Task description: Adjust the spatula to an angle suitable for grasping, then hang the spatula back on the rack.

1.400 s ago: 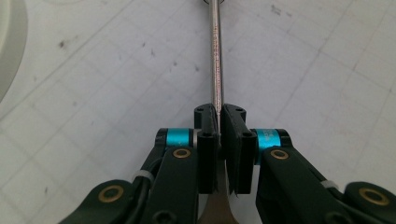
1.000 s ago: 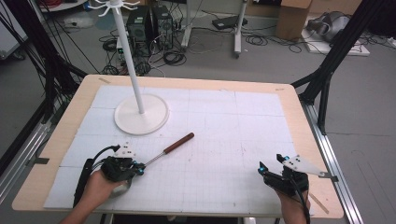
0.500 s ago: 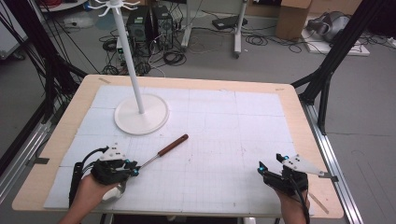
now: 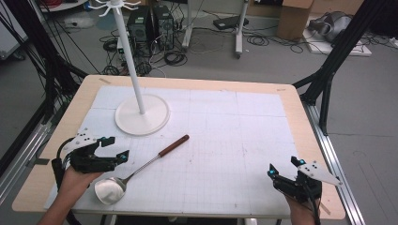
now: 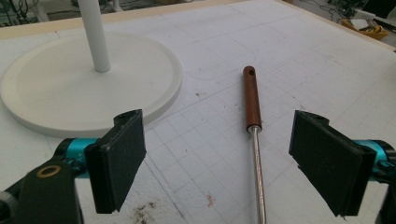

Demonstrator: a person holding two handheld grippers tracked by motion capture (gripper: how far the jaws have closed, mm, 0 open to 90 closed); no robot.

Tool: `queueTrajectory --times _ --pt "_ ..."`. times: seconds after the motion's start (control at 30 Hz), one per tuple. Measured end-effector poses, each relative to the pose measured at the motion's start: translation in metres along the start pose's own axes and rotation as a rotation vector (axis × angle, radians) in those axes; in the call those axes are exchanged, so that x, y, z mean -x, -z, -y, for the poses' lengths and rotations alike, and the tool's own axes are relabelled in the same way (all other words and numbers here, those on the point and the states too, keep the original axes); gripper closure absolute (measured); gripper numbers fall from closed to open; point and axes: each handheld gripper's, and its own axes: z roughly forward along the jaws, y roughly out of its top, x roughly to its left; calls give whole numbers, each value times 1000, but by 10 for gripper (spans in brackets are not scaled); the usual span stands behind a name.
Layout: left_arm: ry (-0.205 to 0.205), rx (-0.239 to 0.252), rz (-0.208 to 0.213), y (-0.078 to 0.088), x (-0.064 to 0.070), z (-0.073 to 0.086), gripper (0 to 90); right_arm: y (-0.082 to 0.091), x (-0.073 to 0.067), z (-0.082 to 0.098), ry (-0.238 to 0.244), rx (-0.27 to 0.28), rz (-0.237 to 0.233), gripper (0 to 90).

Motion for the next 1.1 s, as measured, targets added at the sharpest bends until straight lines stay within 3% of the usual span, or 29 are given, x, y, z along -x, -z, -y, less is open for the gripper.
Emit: queueTrajectory --times 0.7,0.9,1.03,1.1 --pt "-28 5 14 -5 4 -3 221 -2 0 1 -1 5 -9 169" --pt "-37 -39 30 -15 7 -11 224 -2 0 2 2 0 -11 169" --pt "-48 -78 75 -25 11 -18 293 -2 0 2 5 -2 -11 169" --pt "-69 -123 97 -34 17 -20 303 -1 0 2 11 -2 -11 169"
